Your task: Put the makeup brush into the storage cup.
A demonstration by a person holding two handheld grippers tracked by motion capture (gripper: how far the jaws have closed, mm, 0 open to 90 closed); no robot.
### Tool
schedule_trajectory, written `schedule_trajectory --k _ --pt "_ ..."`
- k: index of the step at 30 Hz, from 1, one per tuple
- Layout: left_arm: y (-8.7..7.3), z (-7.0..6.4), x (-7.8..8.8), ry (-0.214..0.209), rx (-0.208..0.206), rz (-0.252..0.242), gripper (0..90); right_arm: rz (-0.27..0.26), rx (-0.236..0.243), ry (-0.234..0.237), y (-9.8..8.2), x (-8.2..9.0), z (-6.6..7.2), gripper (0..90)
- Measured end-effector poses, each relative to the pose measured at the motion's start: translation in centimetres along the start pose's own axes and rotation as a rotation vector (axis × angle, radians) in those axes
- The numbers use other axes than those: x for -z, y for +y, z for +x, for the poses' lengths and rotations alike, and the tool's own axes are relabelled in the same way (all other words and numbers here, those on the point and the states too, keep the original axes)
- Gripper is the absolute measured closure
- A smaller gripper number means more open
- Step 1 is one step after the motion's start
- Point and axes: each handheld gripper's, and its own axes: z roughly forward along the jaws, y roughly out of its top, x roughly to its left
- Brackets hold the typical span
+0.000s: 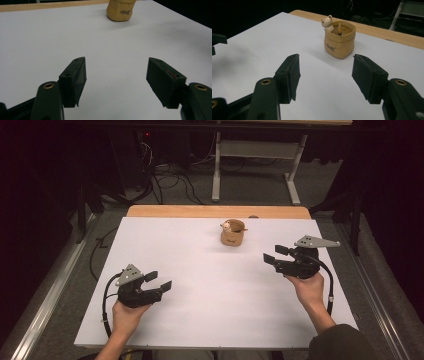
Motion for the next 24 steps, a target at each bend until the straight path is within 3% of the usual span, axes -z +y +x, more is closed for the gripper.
schedule_trajectory --k 24 --pt "0.02 -0.05 -0.02 -0.002 -0.002 0.0 32.8 -0.016 -0.011 0.032 -0.89 0.64 0.81 41.2"
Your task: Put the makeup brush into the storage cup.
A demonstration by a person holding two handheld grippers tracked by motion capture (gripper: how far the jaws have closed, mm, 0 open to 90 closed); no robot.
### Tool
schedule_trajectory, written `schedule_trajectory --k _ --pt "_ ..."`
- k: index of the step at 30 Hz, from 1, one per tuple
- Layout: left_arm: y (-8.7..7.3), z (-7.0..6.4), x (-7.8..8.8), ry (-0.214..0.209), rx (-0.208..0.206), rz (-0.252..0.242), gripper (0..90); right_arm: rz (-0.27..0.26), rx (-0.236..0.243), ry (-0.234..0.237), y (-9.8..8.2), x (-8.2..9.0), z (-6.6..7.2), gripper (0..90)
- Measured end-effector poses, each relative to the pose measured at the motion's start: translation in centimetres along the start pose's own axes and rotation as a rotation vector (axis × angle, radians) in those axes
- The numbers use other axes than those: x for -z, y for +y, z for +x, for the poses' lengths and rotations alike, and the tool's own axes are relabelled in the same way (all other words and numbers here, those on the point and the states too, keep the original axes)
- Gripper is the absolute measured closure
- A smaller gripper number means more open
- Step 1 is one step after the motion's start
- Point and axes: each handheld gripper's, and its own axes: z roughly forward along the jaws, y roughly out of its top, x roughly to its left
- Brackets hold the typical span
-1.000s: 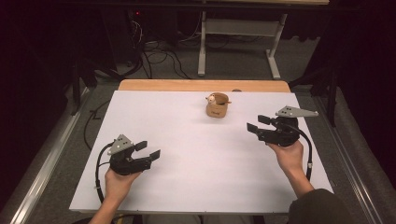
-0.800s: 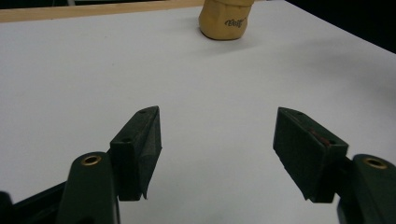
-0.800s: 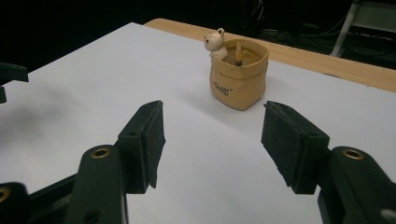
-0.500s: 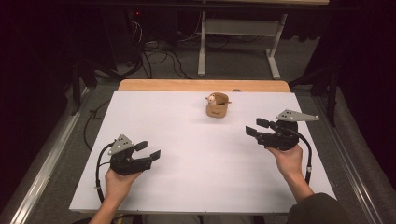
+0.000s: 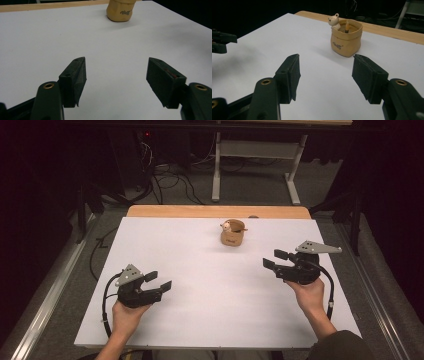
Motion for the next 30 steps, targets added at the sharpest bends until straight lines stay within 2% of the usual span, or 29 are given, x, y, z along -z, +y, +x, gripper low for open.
schedule_trajectory --k 30 --pt "0.0 -0.1 0.0 0.0 -0.001 0.002 32.8 -0.008 -0.008 0.026 -1.5 1.1 1.1 41.0"
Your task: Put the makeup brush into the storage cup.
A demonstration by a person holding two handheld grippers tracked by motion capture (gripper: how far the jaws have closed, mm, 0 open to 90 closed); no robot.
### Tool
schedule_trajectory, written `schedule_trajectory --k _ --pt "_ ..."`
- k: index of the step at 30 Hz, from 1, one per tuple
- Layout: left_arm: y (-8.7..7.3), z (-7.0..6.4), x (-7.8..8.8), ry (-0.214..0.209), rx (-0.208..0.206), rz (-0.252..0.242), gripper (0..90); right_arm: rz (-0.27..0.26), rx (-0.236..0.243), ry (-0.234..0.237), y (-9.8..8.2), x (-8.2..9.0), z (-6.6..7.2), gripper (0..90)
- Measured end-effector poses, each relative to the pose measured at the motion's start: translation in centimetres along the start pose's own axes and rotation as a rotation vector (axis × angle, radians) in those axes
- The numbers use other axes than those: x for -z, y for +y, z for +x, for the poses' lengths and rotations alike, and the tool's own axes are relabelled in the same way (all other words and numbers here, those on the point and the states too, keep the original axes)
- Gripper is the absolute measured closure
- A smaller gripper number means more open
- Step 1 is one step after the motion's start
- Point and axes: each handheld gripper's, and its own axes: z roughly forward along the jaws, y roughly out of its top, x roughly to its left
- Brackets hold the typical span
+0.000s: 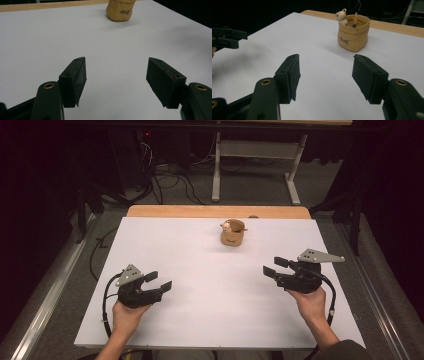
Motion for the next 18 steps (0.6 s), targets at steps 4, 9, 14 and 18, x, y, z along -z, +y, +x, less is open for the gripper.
schedule_trajectory --k 4,9,14,18 --pt "0.0 0.0 0.0 0.0 -0.002 0.001 32.8 -0.002 -0.007 -0.001 -0.4 0.1 0.0 41.0" --pt "0.0 0.0 0.0 0.0 0.0 0.0 32.9 0.002 -0.013 0.003 -1.0 0.2 0.0 41.1" --pt "0.0 0.0 0.0 -0.002 0.0 0.001 32.9 0.003 -0.02 0.004 -1.4 0.3 0.0 41.1" --pt "0.0 0.0 0.0 -0.001 -0.001 0.001 32.8 0.006 -0.023 0.005 -1.7 0.3 0.0 41.1"
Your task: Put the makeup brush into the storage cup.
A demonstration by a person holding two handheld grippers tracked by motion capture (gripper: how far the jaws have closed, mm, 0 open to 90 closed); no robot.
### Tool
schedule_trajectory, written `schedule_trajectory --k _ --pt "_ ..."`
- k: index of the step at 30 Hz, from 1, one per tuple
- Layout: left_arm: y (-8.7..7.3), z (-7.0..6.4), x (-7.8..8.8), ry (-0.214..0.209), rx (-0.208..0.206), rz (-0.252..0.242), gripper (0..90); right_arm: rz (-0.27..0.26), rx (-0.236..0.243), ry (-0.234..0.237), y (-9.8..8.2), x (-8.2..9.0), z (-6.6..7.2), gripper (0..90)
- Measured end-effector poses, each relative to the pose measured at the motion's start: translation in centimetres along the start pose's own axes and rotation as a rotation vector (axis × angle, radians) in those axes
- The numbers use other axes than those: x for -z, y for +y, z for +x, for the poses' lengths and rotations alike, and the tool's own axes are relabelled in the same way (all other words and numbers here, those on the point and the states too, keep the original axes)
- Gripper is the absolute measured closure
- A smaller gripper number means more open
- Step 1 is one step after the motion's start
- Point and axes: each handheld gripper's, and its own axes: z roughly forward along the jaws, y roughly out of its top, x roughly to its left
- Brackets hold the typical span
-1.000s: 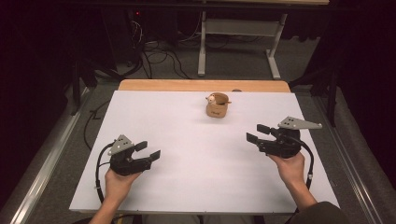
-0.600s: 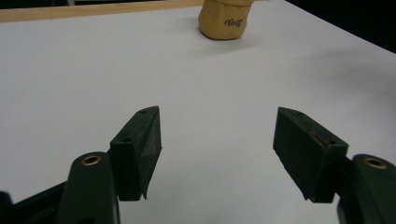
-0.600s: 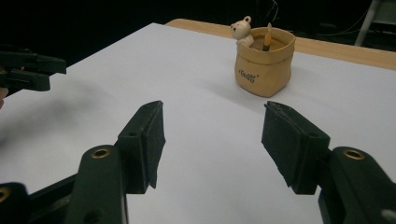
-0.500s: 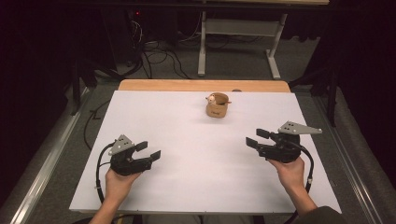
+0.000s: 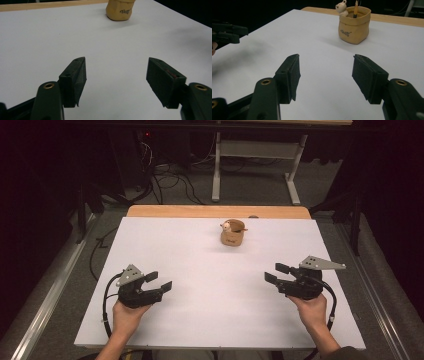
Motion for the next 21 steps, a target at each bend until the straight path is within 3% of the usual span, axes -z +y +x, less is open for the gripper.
schedule_trajectory --k 21 --pt "0.0 -0.1 0.0 -0.001 -0.001 0.002 32.9 0.007 -0.015 0.015 -1.1 0.0 0.3 41.1"
